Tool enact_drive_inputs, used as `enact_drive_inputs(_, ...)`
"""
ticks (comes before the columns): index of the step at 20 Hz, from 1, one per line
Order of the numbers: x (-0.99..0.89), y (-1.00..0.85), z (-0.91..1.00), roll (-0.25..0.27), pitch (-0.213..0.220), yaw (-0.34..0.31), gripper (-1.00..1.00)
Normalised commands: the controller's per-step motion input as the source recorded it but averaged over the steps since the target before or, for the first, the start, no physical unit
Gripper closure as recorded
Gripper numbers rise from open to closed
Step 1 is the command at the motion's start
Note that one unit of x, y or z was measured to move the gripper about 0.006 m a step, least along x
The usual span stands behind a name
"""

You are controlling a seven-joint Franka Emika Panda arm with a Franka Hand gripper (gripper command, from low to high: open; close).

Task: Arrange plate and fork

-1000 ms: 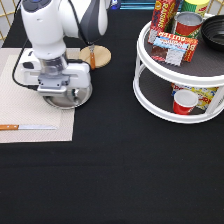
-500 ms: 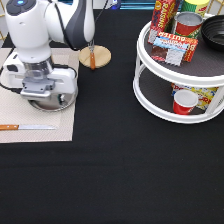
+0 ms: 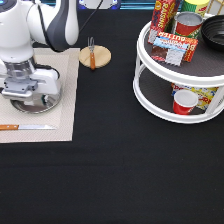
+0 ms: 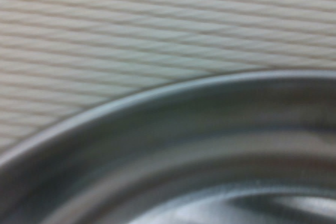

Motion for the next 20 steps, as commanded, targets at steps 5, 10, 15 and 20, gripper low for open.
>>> enact_drive_inputs(5, -0.01, -0.56, 0.0, 0.004, 0.079, 0.136, -1.0)
enact_drive_inputs(10, 0.05, -0.23, 0.19, 0.005, 0.069, 0.07, -1.0)
enact_drive_inputs(15, -0.37, 0.39, 0.55, -0.031, 0.046, 0.007, -1.0)
enact_drive_inputs(20, -0.77, 0.64, 0.59, -0.085, -0.006, 0.026, -1.0)
